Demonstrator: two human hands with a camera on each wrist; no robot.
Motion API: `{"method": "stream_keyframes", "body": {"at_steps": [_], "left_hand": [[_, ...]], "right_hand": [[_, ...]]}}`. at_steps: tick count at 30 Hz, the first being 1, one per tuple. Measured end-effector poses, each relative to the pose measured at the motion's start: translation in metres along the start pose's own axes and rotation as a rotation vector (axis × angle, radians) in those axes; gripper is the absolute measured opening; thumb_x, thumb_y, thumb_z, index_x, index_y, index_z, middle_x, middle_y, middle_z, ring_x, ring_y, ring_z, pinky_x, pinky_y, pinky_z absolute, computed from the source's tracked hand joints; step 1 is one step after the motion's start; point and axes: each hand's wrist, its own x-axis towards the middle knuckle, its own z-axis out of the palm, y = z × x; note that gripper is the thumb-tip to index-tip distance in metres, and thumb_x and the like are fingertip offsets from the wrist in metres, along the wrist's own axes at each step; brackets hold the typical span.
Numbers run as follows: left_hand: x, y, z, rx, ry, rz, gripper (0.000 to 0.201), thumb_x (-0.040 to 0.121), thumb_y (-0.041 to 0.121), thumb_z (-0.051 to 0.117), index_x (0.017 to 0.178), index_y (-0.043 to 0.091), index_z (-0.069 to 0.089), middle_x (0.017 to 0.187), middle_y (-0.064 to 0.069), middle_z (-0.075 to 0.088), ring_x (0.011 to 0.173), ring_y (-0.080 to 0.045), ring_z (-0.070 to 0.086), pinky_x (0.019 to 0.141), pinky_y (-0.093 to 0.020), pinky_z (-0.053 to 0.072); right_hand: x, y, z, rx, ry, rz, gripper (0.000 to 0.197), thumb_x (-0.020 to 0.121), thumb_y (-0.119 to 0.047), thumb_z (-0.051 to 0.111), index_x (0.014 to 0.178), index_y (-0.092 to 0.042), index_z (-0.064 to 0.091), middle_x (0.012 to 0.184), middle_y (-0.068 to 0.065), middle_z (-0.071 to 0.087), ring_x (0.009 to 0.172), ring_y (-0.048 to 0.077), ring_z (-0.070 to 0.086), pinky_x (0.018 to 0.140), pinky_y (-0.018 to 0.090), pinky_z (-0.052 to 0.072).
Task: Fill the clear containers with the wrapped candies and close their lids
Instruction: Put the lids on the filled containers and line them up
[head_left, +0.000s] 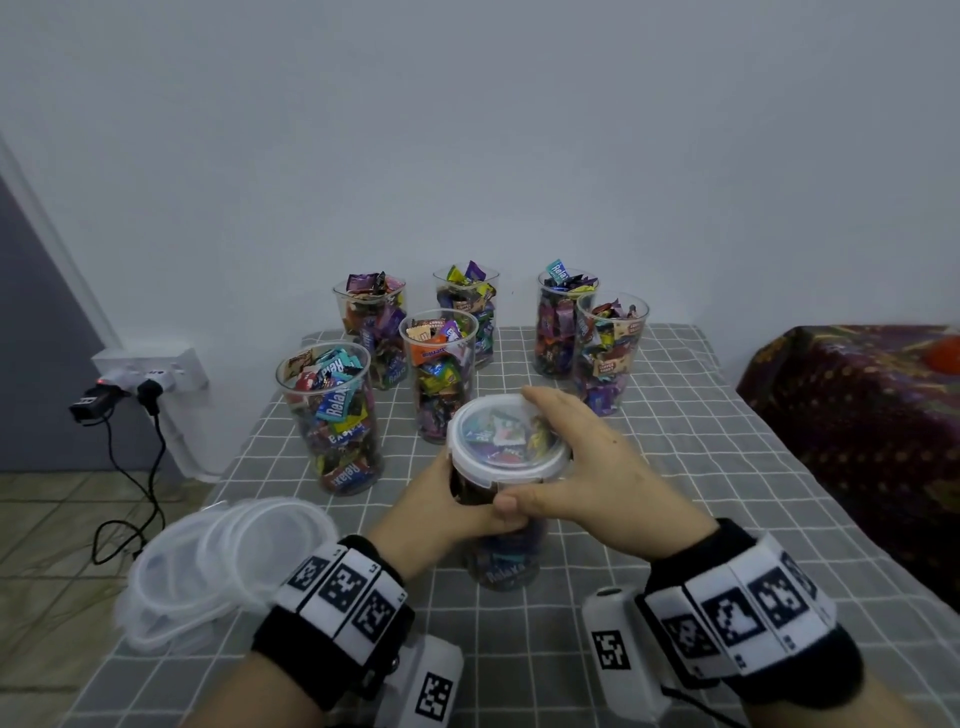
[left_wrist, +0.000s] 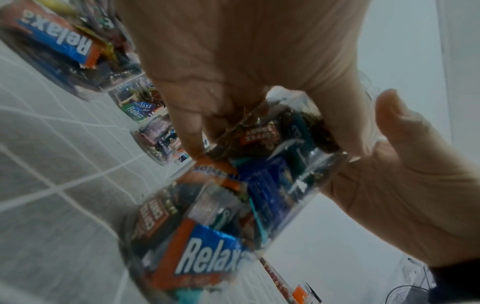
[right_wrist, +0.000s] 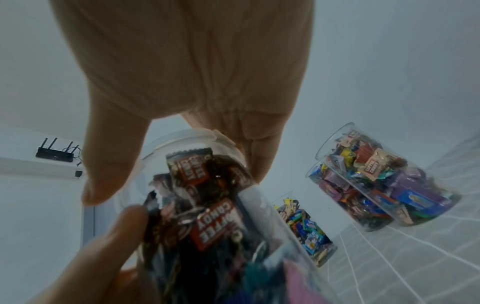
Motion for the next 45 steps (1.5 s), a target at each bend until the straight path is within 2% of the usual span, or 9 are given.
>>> {"method": "stream_keyframes", "body": {"at_steps": [6,10,13,16,19,23,31,38,45], "left_hand": [[-0.009,0.005,-0.010,0.219,-0.006,-0.102,0.110,0.045,0.051,0.079,0.141,0.032,0.029,0.143,0.011,0.042,0.130,-0.002,0.039,0.102,-0.017,0.035],[-0.020,0.028,-0.027,0.282,0.387,-0.038,0.098,0.060,0.056,0.074,0.143,0.032,0.028,0.146,0.008,0.036,0.129,-0.009,0.038,0.109,-0.038,0.034],[-0.021,0.042,-0.048,0.344,0.703,0.096,0.072,0.078,0.038,0.072,0.139,0.025,0.035,0.129,0.008,0.050,0.104,0.005,0.052,0.090,-0.022,0.047],[-0.017,0.046,-0.070,0.537,0.823,0.024,0.089,0.078,0.039,0.072,0.147,0.019,0.021,0.151,-0.004,0.029,0.133,-0.020,0.036,0.110,-0.041,0.033],[-0.006,0.035,-0.090,0.633,0.814,-0.111,0.106,0.075,0.037,0.076,0.150,0.010,0.006,0.158,-0.008,0.012,0.144,-0.024,0.014,0.117,-0.043,0.016],[0.011,0.012,-0.115,0.473,0.757,-0.201,0.131,0.053,0.052,0.085,0.147,0.008,0.005,0.150,-0.014,0.029,0.136,-0.031,0.033,0.110,-0.052,0.031],[0.025,-0.001,-0.117,0.364,0.847,-0.247,0.094,0.059,0.037,0.087,0.132,0.008,0.035,0.129,-0.015,0.050,0.115,-0.034,0.052,0.096,-0.052,0.046],[0.024,0.002,-0.122,0.423,0.756,-0.269,0.107,0.028,0.071,0.074,0.119,0.016,0.059,0.110,-0.006,0.067,0.099,-0.025,0.063,0.090,-0.046,0.052],[0.013,0.018,-0.095,0.364,0.607,-0.228,0.066,0.065,0.034,0.083,0.122,0.014,0.057,0.111,-0.002,0.066,0.096,-0.018,0.061,0.073,-0.023,0.048]], "right_hand": [[-0.004,0.011,0.006,0.145,0.134,0.058,0.095,0.065,-0.035,0.085,0.142,-0.024,0.031,0.130,-0.011,0.043,0.123,0.006,0.042,0.106,0.028,0.035],[-0.002,0.022,-0.002,0.035,0.232,0.075,0.097,0.066,-0.039,0.082,0.144,-0.018,0.030,0.136,-0.005,0.039,0.125,0.010,0.039,0.107,0.031,0.034],[0.002,0.036,-0.019,0.047,0.312,0.110,0.082,0.057,-0.049,0.081,0.126,-0.026,0.044,0.124,-0.003,0.050,0.114,0.015,0.050,0.099,0.038,0.043],[0.004,0.055,-0.040,0.093,0.388,0.203,0.075,0.060,-0.036,0.084,0.122,-0.022,0.045,0.114,-0.001,0.049,0.107,0.018,0.051,0.091,0.037,0.046],[0.006,0.075,-0.060,0.012,0.472,0.246,0.070,0.059,-0.040,0.083,0.117,-0.016,0.050,0.114,0.005,0.056,0.103,0.023,0.057,0.085,0.038,0.050],[0.012,0.097,-0.086,-0.101,0.575,0.311,0.062,0.065,-0.034,0.083,0.113,-0.007,0.053,0.112,0.012,0.059,0.098,0.027,0.057,0.078,0.035,0.047],[0.030,0.127,-0.114,-0.159,0.763,0.462,0.078,0.066,-0.037,0.083,0.124,0.003,0.048,0.125,0.023,0.053,0.113,0.037,0.052,0.093,0.045,0.046],[0.041,0.138,-0.123,-0.158,0.781,0.470,0.081,0.067,-0.036,0.083,0.125,0.007,0.045,0.127,0.028,0.049,0.118,0.041,0.045,0.098,0.048,0.042],[0.030,0.121,-0.103,-0.442,0.761,0.448,0.107,0.074,-0.051,0.071,0.146,0.004,0.014,0.154,0.026,0.009,0.143,0.038,0.008,0.116,0.047,0.011]]}}
